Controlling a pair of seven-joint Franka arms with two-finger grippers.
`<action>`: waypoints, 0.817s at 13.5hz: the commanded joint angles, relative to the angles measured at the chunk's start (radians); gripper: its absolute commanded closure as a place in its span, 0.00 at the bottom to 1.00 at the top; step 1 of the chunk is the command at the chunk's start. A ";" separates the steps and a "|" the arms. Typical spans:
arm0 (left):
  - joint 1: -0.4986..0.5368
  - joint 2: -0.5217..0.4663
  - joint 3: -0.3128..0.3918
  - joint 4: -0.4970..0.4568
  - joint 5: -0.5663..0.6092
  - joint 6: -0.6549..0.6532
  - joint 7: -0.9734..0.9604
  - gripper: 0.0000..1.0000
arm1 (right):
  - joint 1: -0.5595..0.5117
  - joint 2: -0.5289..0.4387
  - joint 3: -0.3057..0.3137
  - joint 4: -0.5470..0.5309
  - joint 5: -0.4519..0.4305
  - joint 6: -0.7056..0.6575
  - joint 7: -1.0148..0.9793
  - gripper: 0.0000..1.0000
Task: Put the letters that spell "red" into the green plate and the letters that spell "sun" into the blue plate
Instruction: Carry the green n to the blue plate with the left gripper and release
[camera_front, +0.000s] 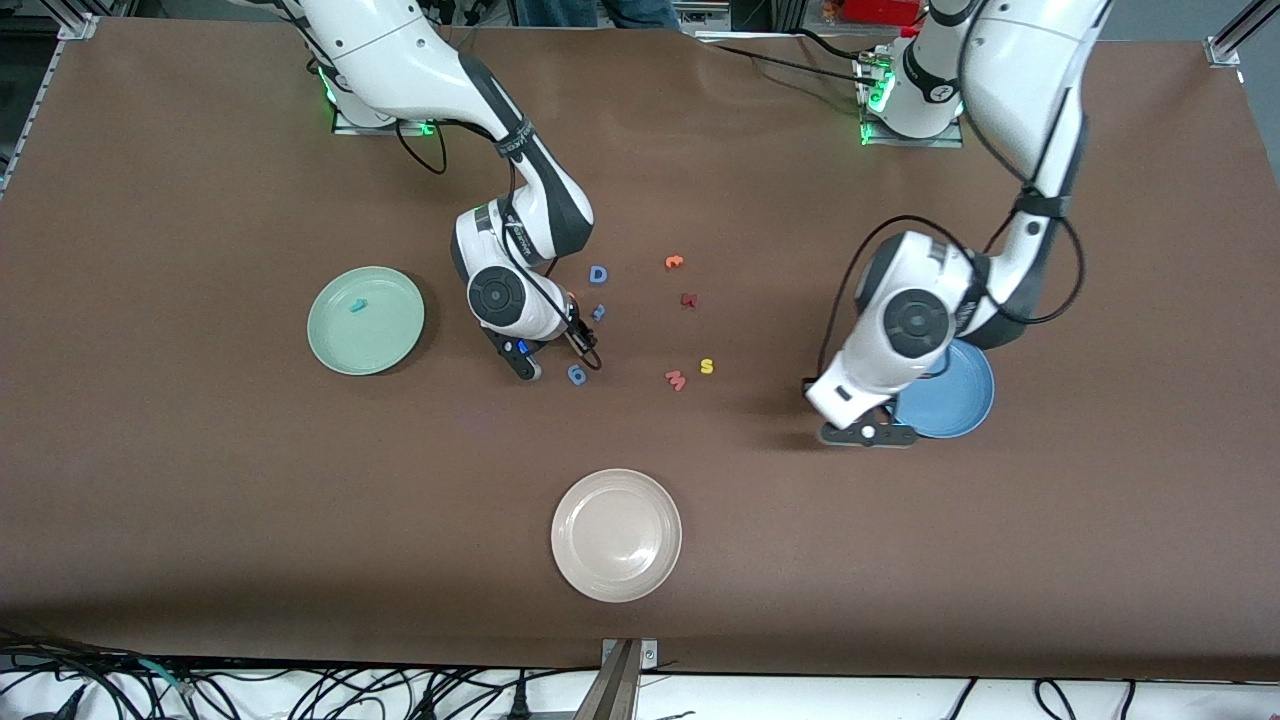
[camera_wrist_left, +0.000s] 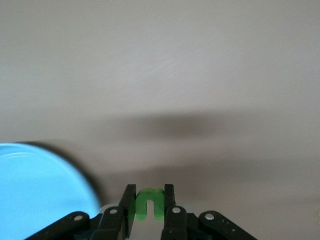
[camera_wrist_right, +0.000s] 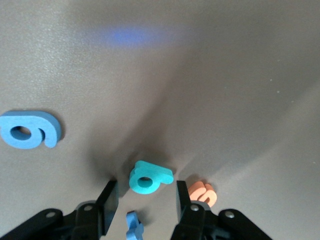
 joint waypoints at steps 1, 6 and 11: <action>0.073 -0.063 -0.008 -0.116 -0.015 0.006 0.157 0.97 | 0.006 0.020 -0.005 0.016 -0.059 -0.005 0.001 0.50; 0.150 -0.063 0.019 -0.133 -0.007 0.005 0.346 0.57 | 0.016 0.020 -0.005 0.011 -0.095 -0.005 0.001 0.53; 0.124 -0.101 -0.001 -0.132 -0.039 -0.024 0.265 0.00 | 0.022 0.028 -0.005 0.013 -0.095 0.002 0.005 0.56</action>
